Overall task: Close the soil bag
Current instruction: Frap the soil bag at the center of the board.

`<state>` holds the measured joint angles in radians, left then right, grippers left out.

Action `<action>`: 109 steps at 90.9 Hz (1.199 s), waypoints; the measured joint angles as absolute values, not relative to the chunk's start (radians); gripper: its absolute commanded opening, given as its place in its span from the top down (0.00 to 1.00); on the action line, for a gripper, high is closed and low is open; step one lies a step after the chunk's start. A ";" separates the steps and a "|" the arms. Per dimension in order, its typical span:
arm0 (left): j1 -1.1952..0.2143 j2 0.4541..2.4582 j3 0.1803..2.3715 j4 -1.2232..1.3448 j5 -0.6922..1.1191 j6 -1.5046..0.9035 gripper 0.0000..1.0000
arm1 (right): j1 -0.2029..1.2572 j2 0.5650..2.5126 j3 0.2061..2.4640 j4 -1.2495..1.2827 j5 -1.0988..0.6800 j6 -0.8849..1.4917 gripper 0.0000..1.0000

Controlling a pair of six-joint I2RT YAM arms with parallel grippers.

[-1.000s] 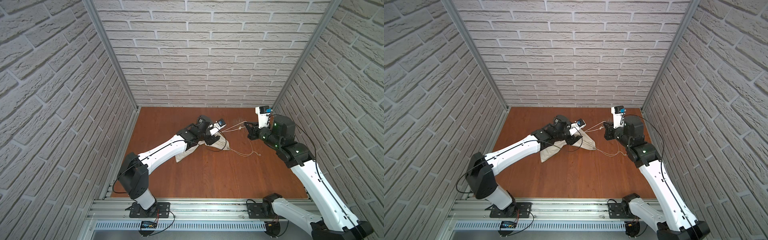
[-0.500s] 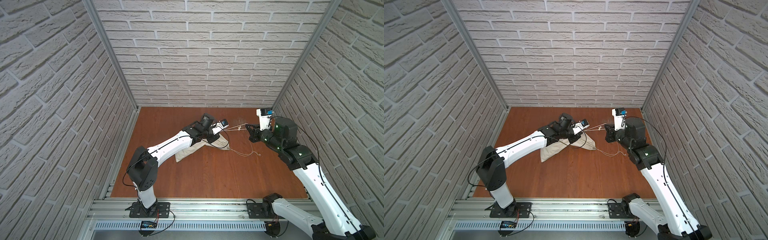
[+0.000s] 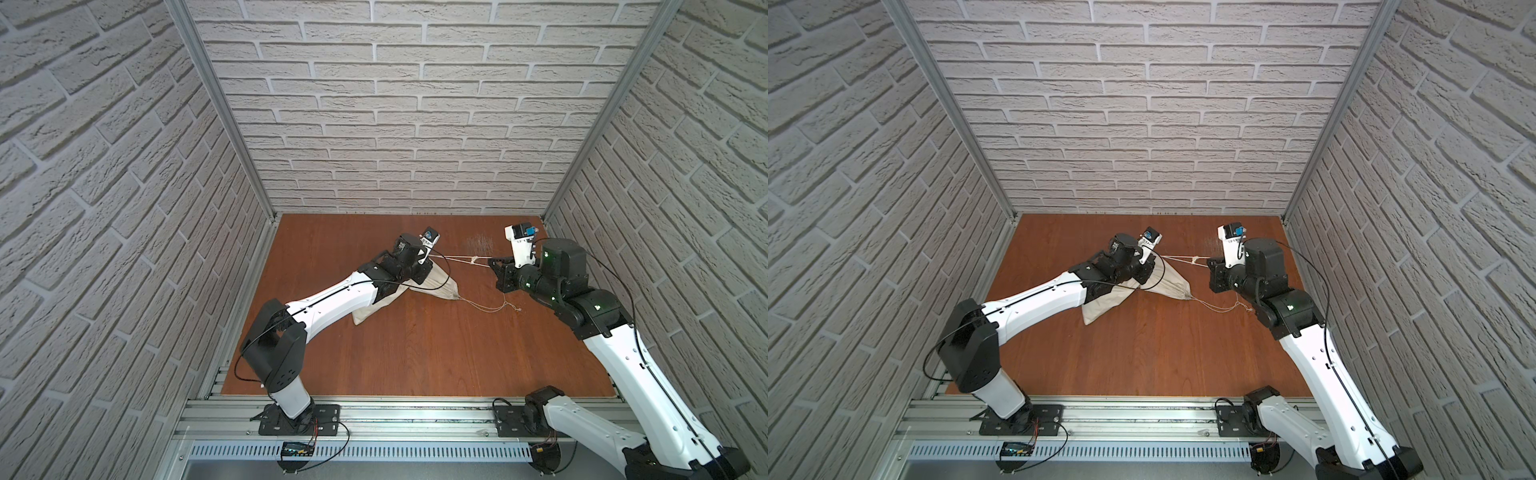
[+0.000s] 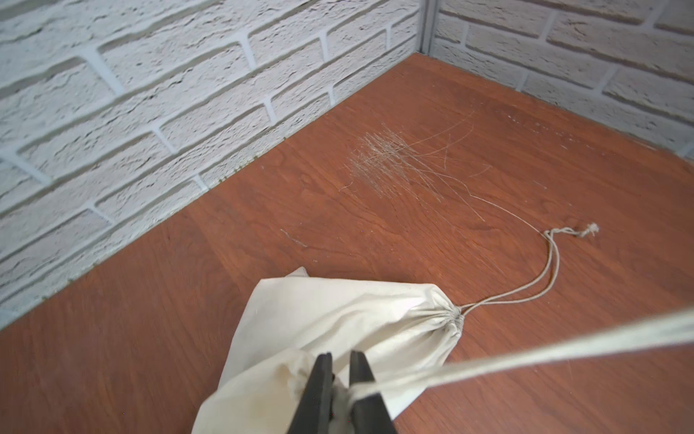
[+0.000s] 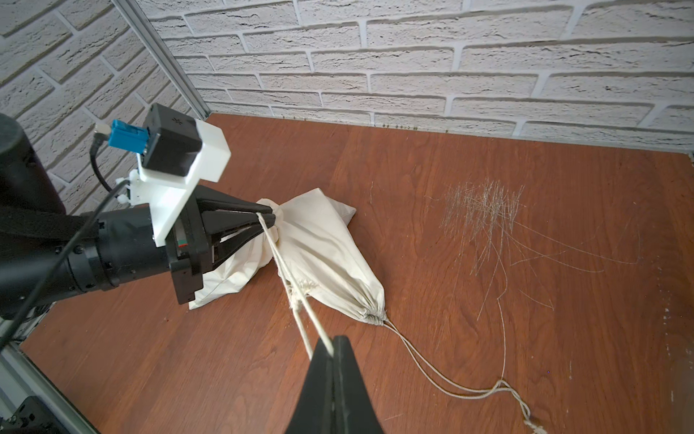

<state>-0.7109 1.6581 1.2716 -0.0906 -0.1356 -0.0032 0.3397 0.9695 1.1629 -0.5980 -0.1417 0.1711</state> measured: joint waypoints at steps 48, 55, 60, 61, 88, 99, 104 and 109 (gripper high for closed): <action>-0.469 1.649 1.095 -0.307 -0.311 -0.407 0.67 | 0.334 0.921 1.099 -0.577 -0.187 0.204 0.97; -0.463 1.649 1.094 -0.320 -0.322 -0.425 0.63 | 0.331 0.929 1.092 -0.574 -0.189 0.211 0.97; -0.459 1.649 1.093 -0.327 -0.329 -0.435 0.60 | 0.331 0.934 1.090 -0.567 -0.192 0.214 0.97; -0.459 1.649 1.093 -0.327 -0.329 -0.435 0.59 | 0.331 0.936 1.089 -0.565 -0.192 0.215 0.97; -0.469 1.568 1.024 -0.316 -0.389 -0.386 0.38 | 0.306 0.981 1.083 -0.493 -0.179 0.236 0.97; -0.485 1.507 1.001 -0.319 -0.402 -0.337 0.32 | 0.290 1.003 1.082 -0.458 -0.166 0.247 0.97; -0.492 1.484 0.993 -0.315 -0.402 -0.313 0.27 | 0.287 1.006 1.079 -0.445 -0.165 0.256 0.97; -0.503 1.462 0.987 -0.313 -0.396 -0.292 0.22 | 0.286 1.007 1.077 -0.440 -0.165 0.261 0.97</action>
